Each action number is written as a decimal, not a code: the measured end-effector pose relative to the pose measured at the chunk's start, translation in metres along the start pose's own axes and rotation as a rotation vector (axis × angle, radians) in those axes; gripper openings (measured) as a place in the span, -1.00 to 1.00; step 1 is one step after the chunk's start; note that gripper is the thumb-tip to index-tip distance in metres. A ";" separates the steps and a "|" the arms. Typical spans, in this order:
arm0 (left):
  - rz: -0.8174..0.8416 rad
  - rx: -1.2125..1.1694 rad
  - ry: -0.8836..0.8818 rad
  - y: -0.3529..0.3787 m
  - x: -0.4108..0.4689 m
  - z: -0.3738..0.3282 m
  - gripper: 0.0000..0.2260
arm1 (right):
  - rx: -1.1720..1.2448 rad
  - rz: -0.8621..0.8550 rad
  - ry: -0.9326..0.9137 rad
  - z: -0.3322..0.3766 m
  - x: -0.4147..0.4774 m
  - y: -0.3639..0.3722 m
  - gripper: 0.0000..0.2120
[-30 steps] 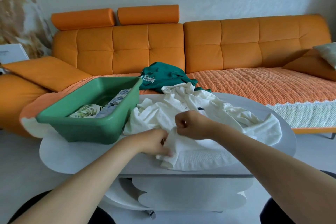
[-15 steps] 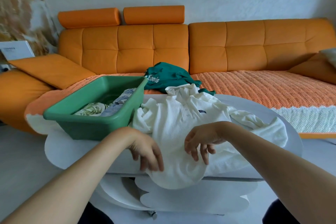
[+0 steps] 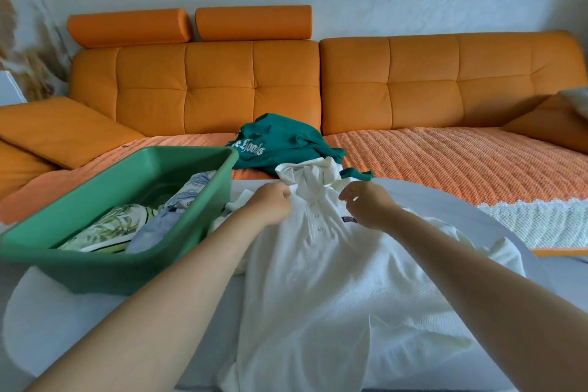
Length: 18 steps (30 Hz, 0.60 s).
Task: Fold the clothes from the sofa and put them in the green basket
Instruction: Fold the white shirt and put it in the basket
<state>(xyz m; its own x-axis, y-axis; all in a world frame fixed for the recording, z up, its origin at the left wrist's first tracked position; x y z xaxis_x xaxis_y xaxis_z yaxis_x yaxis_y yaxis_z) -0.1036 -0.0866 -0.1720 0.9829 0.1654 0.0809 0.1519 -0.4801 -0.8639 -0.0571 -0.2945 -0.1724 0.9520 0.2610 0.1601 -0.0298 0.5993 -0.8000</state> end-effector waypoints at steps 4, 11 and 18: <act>-0.015 0.052 -0.089 0.012 0.055 0.011 -0.68 | -0.019 -0.069 -0.035 -0.005 0.055 -0.003 -0.56; 0.082 0.064 -0.320 0.040 0.119 0.042 -0.76 | -0.314 0.073 0.054 -0.028 0.146 0.043 -0.74; -0.088 -0.094 -0.389 0.023 0.158 0.059 -0.72 | -0.435 0.111 0.206 -0.056 0.176 0.051 -0.81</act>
<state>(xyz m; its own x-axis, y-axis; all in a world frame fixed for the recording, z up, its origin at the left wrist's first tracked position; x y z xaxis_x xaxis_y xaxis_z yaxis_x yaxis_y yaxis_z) 0.0489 -0.0206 -0.2085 0.8555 0.5147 -0.0570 0.2604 -0.5228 -0.8117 0.1263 -0.2602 -0.2173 0.9920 0.1242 -0.0225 -0.0464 0.1929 -0.9801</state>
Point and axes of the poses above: each hand's wrist, its own x-axis towards the middle knuckle, its own y-axis out of the palm, z = x × y, the point moved 10 cm from there along x, towards the middle knuckle, and after that the axes turned 4 degrees about -z, right-handed, at the moved point
